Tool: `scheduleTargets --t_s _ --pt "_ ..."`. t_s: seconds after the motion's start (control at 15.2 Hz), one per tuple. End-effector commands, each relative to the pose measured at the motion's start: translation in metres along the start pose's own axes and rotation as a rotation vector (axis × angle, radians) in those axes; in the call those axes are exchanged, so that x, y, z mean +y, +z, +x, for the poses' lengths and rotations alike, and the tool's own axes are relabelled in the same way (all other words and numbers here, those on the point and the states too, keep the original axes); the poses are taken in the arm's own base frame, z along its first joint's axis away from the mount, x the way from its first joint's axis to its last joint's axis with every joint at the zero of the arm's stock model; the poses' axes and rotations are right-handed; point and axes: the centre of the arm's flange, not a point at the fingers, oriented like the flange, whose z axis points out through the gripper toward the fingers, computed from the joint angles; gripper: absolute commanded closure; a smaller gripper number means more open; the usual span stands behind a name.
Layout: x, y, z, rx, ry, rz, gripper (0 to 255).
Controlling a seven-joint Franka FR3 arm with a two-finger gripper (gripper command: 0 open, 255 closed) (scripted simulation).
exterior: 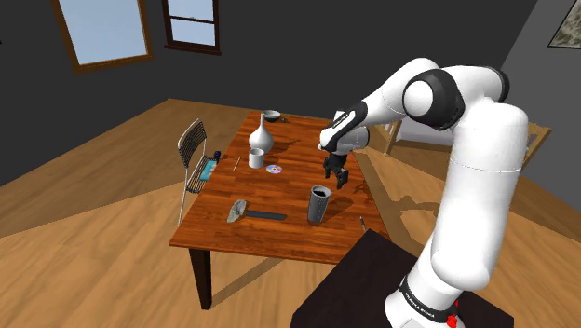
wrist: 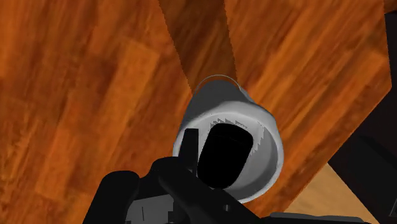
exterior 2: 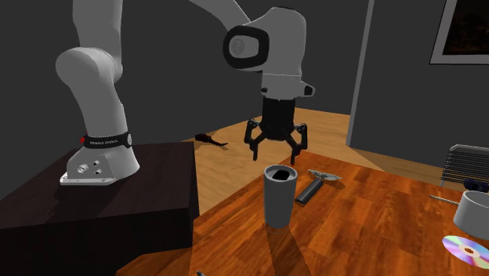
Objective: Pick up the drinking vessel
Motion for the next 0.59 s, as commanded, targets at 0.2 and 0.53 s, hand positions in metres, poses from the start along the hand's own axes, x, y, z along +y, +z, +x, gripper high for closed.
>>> scheduleTargets --t_s 0.2,0.53 --pt "0.018 0.032 0.0 0.001 -0.053 -0.003 0" --pt "0.019 0.056 0.0 0.001 -0.053 -0.003 0"
